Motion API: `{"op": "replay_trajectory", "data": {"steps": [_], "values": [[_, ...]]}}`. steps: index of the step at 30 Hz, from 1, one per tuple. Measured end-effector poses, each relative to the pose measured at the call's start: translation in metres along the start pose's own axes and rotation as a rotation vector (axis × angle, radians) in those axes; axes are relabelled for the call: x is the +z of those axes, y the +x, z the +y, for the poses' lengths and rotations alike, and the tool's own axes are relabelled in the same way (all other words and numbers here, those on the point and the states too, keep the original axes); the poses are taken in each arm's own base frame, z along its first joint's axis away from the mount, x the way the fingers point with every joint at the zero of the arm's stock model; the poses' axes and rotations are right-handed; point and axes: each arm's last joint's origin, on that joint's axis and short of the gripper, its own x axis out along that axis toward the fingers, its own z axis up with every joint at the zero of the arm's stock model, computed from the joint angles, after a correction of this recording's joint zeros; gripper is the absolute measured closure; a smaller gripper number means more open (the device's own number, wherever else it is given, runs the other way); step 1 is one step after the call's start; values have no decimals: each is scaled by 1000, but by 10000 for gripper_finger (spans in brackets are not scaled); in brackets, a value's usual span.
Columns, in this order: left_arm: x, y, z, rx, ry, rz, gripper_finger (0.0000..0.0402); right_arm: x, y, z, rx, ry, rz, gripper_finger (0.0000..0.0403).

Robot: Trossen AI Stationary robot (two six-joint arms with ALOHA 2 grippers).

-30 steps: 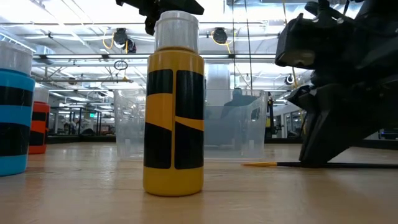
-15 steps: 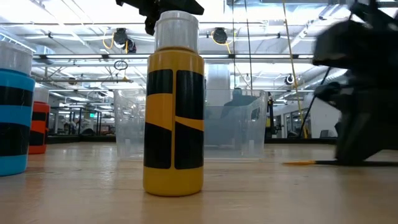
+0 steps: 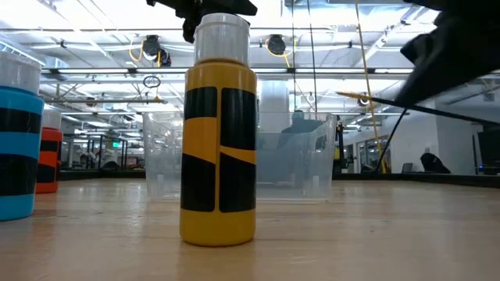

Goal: Pick & Place Paint Supplies
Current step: Put the gold paintbrush into the bottom black bin

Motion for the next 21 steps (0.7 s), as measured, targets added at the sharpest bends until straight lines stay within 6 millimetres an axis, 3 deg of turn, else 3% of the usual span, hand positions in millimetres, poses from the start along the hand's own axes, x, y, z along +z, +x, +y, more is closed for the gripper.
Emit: {"op": "replay_trajectory", "data": {"steps": [8,17,21], "values": [[0,0,0,0,0,0,213,37,22,-39,-16,4,-90,403],[0,0,0,0,0,1,213,80,54,-116,30,43,-260,403],[0,0,0,0,0,1,213,89,74,-147,80,67,-343,403]]}}
